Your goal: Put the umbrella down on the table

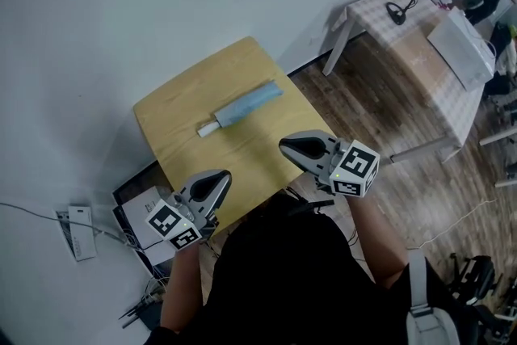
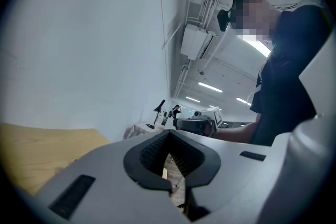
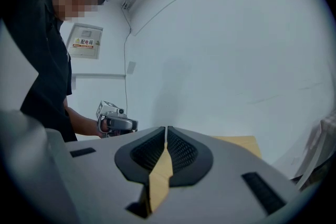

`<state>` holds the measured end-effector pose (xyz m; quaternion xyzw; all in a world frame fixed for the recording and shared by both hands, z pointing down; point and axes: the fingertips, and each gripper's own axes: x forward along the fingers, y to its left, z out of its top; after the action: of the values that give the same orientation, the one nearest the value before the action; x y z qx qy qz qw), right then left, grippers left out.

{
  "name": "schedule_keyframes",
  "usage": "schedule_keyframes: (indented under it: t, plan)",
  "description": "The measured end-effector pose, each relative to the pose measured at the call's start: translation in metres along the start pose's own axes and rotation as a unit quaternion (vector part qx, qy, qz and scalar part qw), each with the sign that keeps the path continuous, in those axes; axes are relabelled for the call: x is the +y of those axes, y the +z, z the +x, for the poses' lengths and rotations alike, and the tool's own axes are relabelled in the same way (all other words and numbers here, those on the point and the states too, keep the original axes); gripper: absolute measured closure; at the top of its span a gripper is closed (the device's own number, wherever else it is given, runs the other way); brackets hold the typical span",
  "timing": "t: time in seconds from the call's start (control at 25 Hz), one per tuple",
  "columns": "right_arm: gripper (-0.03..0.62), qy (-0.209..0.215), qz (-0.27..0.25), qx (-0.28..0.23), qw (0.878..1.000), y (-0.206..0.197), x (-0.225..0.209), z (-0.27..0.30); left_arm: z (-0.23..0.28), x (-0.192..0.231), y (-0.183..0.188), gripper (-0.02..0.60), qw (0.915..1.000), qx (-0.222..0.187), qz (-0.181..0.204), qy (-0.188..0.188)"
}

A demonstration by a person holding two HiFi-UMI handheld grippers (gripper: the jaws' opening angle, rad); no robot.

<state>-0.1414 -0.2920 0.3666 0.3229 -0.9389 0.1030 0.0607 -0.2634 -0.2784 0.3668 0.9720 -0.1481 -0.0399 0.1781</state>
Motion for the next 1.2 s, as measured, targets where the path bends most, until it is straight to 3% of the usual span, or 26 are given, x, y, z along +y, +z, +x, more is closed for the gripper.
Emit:
schedule_keyframes:
  t: [0.36,0.56,0.92,1.2]
  plan:
    - [0.566,0.025,-0.011,-0.008,1.000,0.006,0.009,-0.009,-0.014,-0.025,0.006,0.569,0.9995,-0.030,0.007,0.008]
    - [0.566,0.044,-0.007,-0.008,0.999,-0.006,0.024,-0.033,-0.006,-0.049,0.001,0.569,0.9994,-0.025,0.013,0.021]
    - [0.566,0.045,0.020,0.012,0.999,-0.058,0.056,-0.143,0.043,-0.163,-0.053,0.569,0.9989,-0.026,-0.031,-0.024]
    - [0.566,0.051,0.066,0.002,0.996,-0.109,0.100,-0.230,0.068,-0.253,-0.110,0.569,0.9978,0.025,-0.051,-0.034]
